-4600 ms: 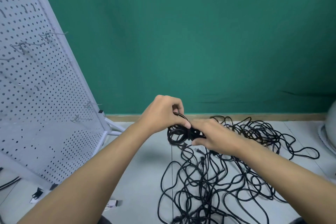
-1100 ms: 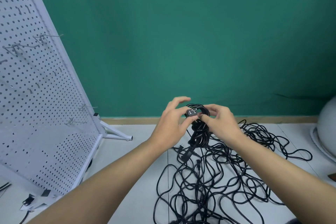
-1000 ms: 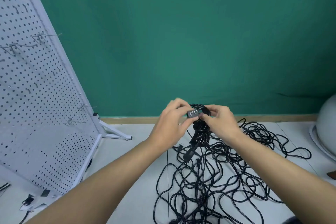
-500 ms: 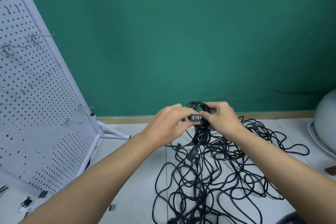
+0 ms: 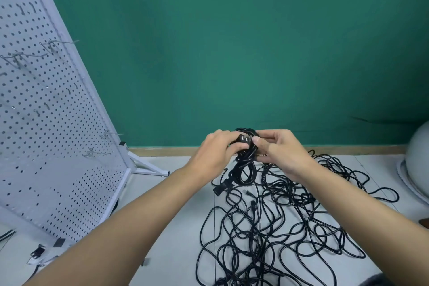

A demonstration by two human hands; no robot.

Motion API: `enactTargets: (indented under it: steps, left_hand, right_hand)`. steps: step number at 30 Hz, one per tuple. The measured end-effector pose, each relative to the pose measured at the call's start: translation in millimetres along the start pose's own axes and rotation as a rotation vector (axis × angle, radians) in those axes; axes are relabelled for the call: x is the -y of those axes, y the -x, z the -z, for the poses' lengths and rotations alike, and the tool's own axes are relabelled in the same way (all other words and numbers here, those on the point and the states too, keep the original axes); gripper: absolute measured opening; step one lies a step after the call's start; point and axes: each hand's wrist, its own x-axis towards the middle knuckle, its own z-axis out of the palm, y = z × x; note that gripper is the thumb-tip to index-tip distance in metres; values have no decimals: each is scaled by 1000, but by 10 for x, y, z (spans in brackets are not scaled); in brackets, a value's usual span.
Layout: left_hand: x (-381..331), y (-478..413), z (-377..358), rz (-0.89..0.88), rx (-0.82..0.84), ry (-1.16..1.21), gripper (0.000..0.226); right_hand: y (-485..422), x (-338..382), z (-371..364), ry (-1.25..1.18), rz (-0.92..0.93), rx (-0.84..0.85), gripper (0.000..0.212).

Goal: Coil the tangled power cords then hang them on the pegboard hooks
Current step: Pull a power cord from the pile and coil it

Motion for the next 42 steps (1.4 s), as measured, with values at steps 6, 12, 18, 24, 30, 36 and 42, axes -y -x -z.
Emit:
enactTargets:
  steps: [6, 12, 18, 24, 30, 36, 42]
  left_hand:
    - [-1, 90, -5, -41, 207, -44, 31]
    - [-53, 50, 58, 177, 55, 258, 23]
    - [-125, 3, 77, 350, 35, 289, 15]
    - [-153, -28, 174, 385, 123, 126, 20]
    - [-158, -16, 109, 335, 90, 27, 37]
    - [-124, -35, 123, 391, 29, 64, 29]
    - [1, 18, 135, 346, 48, 134, 26]
  right_hand:
    - [-3, -10, -29, -40, -22, -39, 16]
    - [5, -30, -46, -103, -25, -33, 15]
    - [5, -42, -83, -70, -24, -61, 14]
    - [0, -72, -182, -102, -45, -134, 26]
    - [-16, -65, -177, -171, -51, -169, 28]
    - [13, -66, -176, -143, 18, -115, 31]
    - [16, -20, -132, 92, 94, 24, 40]
